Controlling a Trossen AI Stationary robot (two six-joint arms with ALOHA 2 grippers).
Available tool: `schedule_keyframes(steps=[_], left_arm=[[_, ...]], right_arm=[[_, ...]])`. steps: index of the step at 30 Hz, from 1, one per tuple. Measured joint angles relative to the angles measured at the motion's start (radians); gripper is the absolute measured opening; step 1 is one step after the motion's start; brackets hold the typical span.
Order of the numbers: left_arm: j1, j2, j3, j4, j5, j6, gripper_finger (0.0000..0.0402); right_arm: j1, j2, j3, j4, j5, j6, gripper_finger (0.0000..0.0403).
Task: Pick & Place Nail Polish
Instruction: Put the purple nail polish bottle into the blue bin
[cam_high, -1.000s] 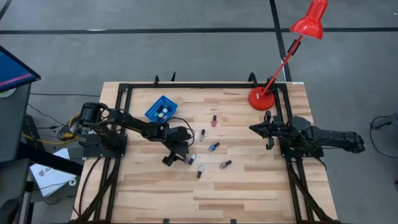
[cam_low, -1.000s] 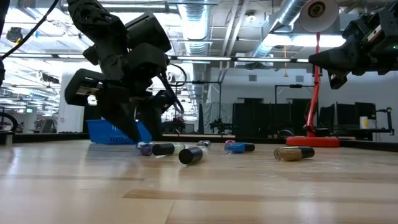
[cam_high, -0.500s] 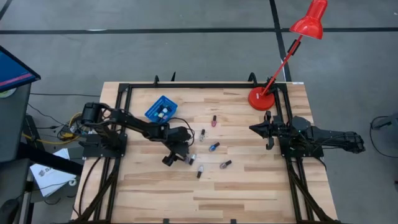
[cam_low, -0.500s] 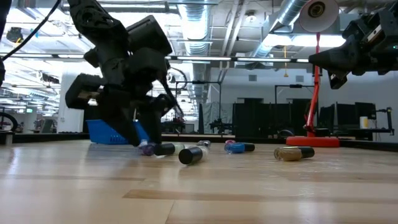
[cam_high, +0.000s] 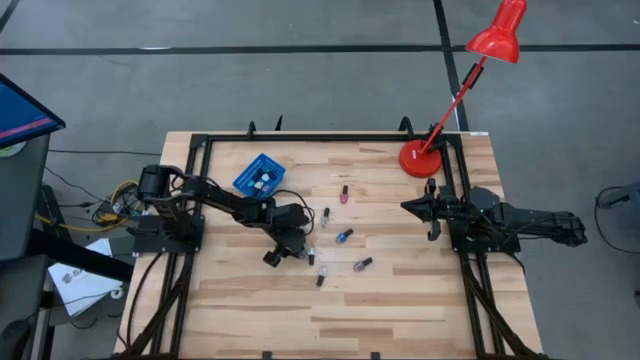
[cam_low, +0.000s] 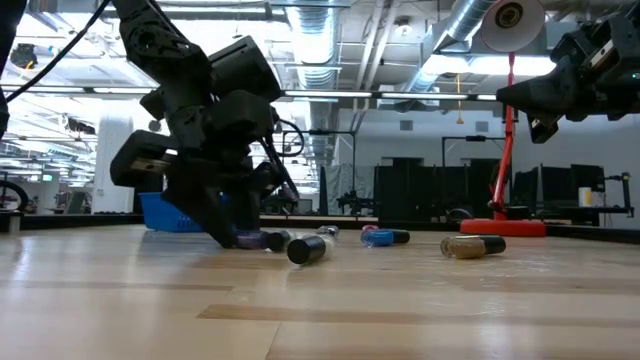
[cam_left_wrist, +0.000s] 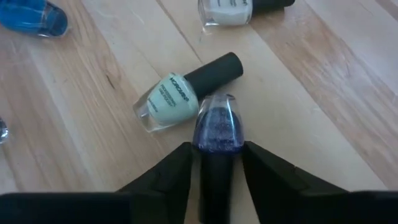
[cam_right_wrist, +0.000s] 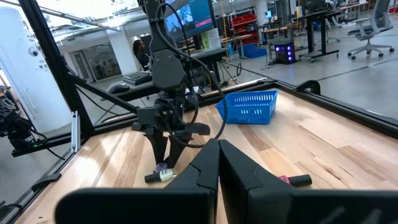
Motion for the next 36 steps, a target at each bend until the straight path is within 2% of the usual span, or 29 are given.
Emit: schedule_keyframes(steps=[5,10,15,20,24,30,34,36], left_arm=[[0.0,0.001,-0.001,-0.001,-0.005,-0.007,0.0085],[0.0,0.002,-0.001,-0.006,-0.005,-0.012,0.0056],[-0.001,-0.002,-0.002,-0.006,-0.011,-0.079,0.0058],[-0.003,-0.049,-0.008,-0.033,-0.062,-0.181,0.0054],[-0.003,-0.149,-0.007,-0.028,-0.195,-0.277,0.0053],[0.011,-0.342,-0.006,-0.093,-0.558,-0.445,0.0053],[0.076,-0.458,-0.005,-0.202,-0.742,-0.558,0.0053],[0.129,-0.504,-0.005,-0.274,-0.791,-0.602,0.0053]], right_arm=[[0.0,0.0,0.0,0.0,0.0,0.0,0.0],[0.0,0.0,0.0,0.0,0.0,0.0,0.0],[0.0,0.0,0.0,0.0,0.0,0.0,0.0],[0.0,0.0,0.0,0.0,0.0,0.0,0.0],[0.0,0.0,0.0,0.0,0.0,0.0,0.0],[0.0,0.0,0.0,0.0,0.0,0.0,0.0],[0.0,0.0,0.0,0.0,0.0,0.0,0.0],[0.0,0.0,0.0,0.0,0.0,0.0,0.0]])
